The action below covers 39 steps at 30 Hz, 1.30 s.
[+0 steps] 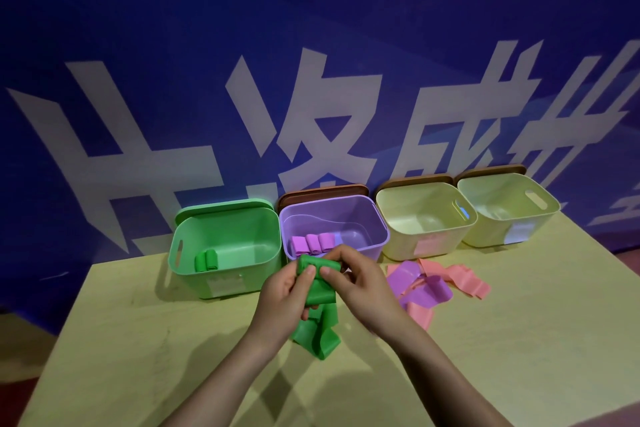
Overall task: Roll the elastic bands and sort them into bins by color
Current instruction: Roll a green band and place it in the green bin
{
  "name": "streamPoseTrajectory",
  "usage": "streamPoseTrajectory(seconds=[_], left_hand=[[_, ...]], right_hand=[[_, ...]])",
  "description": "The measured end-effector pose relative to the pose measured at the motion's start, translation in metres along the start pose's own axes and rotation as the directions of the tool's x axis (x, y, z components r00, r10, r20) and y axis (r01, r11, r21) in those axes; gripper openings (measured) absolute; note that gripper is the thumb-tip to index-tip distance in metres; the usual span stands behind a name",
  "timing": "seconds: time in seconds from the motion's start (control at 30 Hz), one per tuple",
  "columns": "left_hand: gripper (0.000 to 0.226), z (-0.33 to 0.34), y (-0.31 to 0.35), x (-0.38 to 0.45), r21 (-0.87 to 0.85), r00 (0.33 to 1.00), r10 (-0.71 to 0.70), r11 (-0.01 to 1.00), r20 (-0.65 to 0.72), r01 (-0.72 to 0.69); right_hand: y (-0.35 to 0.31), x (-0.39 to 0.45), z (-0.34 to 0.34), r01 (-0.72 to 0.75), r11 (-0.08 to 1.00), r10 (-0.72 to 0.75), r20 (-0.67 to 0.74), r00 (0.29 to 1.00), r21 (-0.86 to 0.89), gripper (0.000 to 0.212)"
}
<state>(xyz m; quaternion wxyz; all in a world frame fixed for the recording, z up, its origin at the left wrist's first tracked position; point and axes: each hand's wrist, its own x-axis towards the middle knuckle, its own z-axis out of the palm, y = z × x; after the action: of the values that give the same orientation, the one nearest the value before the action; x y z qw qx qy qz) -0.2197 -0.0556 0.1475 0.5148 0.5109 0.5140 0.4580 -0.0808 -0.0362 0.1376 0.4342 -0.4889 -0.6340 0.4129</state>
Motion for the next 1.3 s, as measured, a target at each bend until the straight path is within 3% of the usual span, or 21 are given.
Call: streamPoseTrajectory(seconds=[0.17, 0.37, 0.47, 0.53, 0.77, 0.97, 1.13, 1.3], left_hand=[[0.021, -0.003, 0.008, 0.002, -0.011, 1.000, 0.008, 1.000, 0.020, -0.008], [0.022, 0.001, 0.010, 0.005, -0.269, 0.989, -0.146, 0.951, 0.038, 0.151], [0.027, 0.002, 0.008, 0.004, -0.322, 0.979, -0.192, 0.924, 0.069, 0.204], [0.030, 0.001, 0.008, 0.004, -0.342, 0.976, -0.205, 0.914, 0.072, 0.217], [0.026, -0.005, 0.008, 0.004, -0.316, 0.987, -0.162, 0.935, 0.024, 0.161], [0.024, -0.005, 0.007, 0.003, -0.208, 0.995, -0.077, 0.974, 0.057, 0.087], [0.020, -0.003, -0.003, 0.002, -0.284, 0.995, -0.085, 0.957, -0.055, 0.067], [0.020, -0.002, -0.003, 0.000, -0.319, 0.988, -0.078, 0.947, -0.130, 0.032]], right_hand=[[-0.003, 0.000, 0.002, 0.056, 0.996, -0.053, -0.044, 0.998, 0.065, 0.015], [-0.007, -0.001, 0.005, 0.002, 0.957, 0.033, -0.116, 0.993, 0.291, 0.014], [-0.003, -0.001, 0.004, 0.042, 0.980, -0.007, -0.174, 0.985, 0.195, 0.036], [-0.001, -0.001, 0.004, 0.070, 0.986, -0.043, -0.174, 0.984, 0.150, 0.039], [-0.009, -0.003, 0.004, 0.073, 0.987, -0.063, -0.070, 0.996, 0.146, 0.025], [-0.008, 0.000, 0.004, -0.132, 0.965, 0.136, -0.005, 0.991, 0.227, 0.022], [-0.004, 0.000, 0.005, -0.103, 0.970, 0.116, -0.046, 0.992, 0.222, 0.008], [-0.002, -0.002, 0.008, -0.085, 0.976, 0.101, -0.069, 0.993, 0.202, 0.010]])
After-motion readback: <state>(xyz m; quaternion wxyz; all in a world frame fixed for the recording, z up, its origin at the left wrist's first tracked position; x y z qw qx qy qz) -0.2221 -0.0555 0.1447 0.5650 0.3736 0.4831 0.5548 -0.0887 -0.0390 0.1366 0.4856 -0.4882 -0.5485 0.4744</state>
